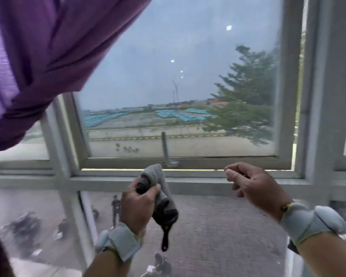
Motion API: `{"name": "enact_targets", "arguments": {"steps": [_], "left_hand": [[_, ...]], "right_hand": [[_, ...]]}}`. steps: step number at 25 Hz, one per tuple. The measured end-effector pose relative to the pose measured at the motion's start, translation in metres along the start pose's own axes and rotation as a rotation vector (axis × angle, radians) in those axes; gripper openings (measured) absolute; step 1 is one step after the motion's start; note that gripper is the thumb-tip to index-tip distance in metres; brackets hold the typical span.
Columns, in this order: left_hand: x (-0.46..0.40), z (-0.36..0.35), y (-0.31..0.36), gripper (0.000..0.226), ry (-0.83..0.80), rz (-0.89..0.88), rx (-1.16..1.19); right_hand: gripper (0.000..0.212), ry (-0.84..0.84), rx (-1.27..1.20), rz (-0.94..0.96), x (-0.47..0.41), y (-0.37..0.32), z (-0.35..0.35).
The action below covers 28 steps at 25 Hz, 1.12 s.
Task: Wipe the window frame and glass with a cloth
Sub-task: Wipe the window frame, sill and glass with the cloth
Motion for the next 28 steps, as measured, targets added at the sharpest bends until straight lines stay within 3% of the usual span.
{"name": "enact_targets", "arguments": {"steps": [6,10,15,21,25,28], "left_hand": [[-0.089,0.165,0.029,0.010,0.414,-0.200,-0.577],[-0.141,0.241,0.019,0.019,0.613,-0.218,-0.770],[-0.165,0.239,-0.010,0.019,0.573,-0.304,-0.835],[-0.159,0.222,-0.031,0.019,0.578,-0.428,-0.827],[-0.142,0.205,-0.032,0.019,0.509,-0.381,-0.781],[-0.120,0.177,-0.025,0.017,0.396,-0.407,-0.725]], "right_hand": [[0.013,-0.073,-0.018,0.020,-0.029,-0.028,-0.076],[0.016,-0.109,-0.020,0.021,-0.043,-0.040,-0.119],[0.020,-0.114,0.025,-0.002,-0.049,-0.046,-0.135],[0.011,0.066,0.091,0.027,-0.050,-0.051,-0.112],[0.047,0.053,0.185,0.147,-0.067,-0.094,-0.113],[0.044,-0.022,0.205,0.205,-0.081,-0.127,-0.129]]}}
Point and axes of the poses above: each hand's wrist, its own x-axis away from the middle knuckle, its own z-axis out of the back of the hand, y = z × x, the point moved 8 cm from there along -x, towards the middle knuckle, and after that the axes turned 3 degrees about y, right-handed, at the moved point
